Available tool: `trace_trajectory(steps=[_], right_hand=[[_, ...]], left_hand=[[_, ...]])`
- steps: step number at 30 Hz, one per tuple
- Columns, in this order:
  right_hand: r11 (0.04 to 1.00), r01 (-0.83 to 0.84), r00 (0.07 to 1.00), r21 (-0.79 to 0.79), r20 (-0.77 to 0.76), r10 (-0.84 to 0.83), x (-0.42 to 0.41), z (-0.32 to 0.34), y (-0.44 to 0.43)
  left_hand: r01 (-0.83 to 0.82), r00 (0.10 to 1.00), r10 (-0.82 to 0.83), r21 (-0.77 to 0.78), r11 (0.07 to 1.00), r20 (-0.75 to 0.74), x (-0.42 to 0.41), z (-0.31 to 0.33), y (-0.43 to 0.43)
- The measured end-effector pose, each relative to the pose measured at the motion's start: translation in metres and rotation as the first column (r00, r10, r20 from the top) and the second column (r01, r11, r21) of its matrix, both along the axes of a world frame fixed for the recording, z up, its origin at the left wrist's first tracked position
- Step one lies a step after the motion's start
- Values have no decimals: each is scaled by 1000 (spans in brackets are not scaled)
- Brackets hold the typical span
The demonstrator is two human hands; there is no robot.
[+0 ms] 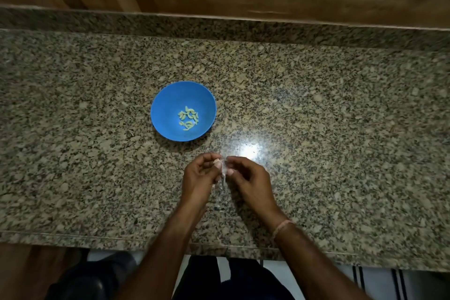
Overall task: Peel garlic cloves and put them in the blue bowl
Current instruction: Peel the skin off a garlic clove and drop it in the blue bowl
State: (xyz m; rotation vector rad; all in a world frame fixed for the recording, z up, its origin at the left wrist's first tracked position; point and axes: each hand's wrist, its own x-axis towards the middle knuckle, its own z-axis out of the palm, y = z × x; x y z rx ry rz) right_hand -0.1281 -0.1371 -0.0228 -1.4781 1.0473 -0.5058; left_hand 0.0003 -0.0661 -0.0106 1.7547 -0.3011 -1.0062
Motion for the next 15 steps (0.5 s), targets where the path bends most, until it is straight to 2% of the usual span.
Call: trace_trajectory(steps=[2,5,11,15], right_hand=[[984,-3,990,178,142,-23,3,8,4],[966,9,968,257,240,-73,-1,21,4],[996,1,965,86,262,-24,-6,36,-3],[992,9,959,129,281,-46,-8,40,-2]], left_hand=[[-28,983,12,-83,996,-181,-2,4,3],[-58,968,13,-173,983,-249,-8,8,9],[-152,927,58,-231,961,-371,-17,27,8],[-174,913,46,-285,943,-405,-17,34,8]])
